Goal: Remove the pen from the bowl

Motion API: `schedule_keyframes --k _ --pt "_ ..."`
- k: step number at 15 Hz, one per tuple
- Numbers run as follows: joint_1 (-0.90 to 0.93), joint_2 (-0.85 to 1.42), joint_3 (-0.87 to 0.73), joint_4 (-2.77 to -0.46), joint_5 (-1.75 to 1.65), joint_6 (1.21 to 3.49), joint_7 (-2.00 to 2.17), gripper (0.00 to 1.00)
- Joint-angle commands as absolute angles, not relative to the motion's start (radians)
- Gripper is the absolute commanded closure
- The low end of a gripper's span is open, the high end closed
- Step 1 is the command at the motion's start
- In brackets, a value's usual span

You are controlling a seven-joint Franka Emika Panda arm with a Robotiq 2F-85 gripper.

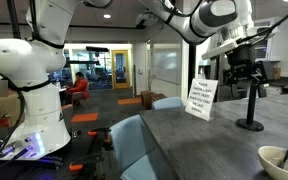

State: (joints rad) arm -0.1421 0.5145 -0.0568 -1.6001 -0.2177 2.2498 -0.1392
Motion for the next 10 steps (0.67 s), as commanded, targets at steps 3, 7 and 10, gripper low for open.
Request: schedule_keyframes --k 3,7,10 --pt "-0.223 0.662 -0.011 -1.445 -0.095 2.215 -0.370 0.00" --pt "-0.263 0.795 0.016 -1.314 -0.081 2.200 -0.544 0.00" --pt "-0.269 0.889 0.013 -1.203 -0.099 2.180 -0.604 0.00"
